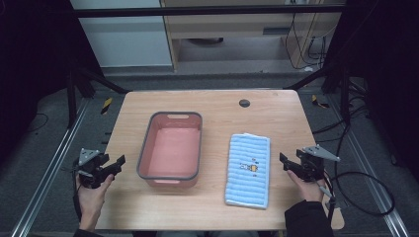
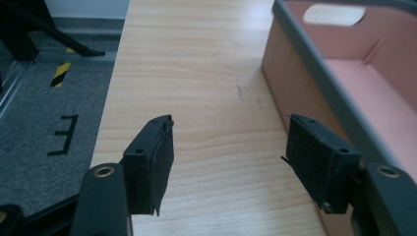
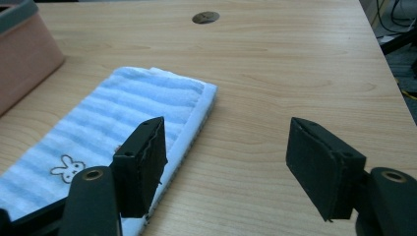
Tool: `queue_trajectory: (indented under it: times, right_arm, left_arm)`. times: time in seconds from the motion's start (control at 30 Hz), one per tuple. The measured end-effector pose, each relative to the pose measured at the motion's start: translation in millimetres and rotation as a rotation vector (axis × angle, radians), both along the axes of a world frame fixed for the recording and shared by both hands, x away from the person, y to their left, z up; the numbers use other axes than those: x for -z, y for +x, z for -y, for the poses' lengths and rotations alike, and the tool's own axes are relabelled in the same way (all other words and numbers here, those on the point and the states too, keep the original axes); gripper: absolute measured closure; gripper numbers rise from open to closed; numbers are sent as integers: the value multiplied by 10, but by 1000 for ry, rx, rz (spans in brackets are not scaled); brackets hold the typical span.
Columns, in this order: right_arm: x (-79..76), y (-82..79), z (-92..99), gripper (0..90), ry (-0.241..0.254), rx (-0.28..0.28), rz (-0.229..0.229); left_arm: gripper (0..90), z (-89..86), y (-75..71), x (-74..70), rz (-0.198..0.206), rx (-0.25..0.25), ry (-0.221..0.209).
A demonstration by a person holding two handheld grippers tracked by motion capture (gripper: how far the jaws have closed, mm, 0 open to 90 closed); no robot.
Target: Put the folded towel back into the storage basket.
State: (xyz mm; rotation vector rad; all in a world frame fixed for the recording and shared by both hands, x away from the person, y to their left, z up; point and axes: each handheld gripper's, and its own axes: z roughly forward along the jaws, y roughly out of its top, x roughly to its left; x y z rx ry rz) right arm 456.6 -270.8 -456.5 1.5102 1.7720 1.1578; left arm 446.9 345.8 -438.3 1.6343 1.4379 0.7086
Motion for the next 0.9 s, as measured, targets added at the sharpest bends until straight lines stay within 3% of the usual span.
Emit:
queue_trajectory:
  times: [0.37,0.9]
  right_arm:
    - [-81,-33,0,305,-17,-18,38]
    - [-229,-49,-74,273,-22,-65,70]
  left_arm:
    - [331,85,-128,-231,70,22,-27]
    - [305,401,-263,-461,133,122,-24]
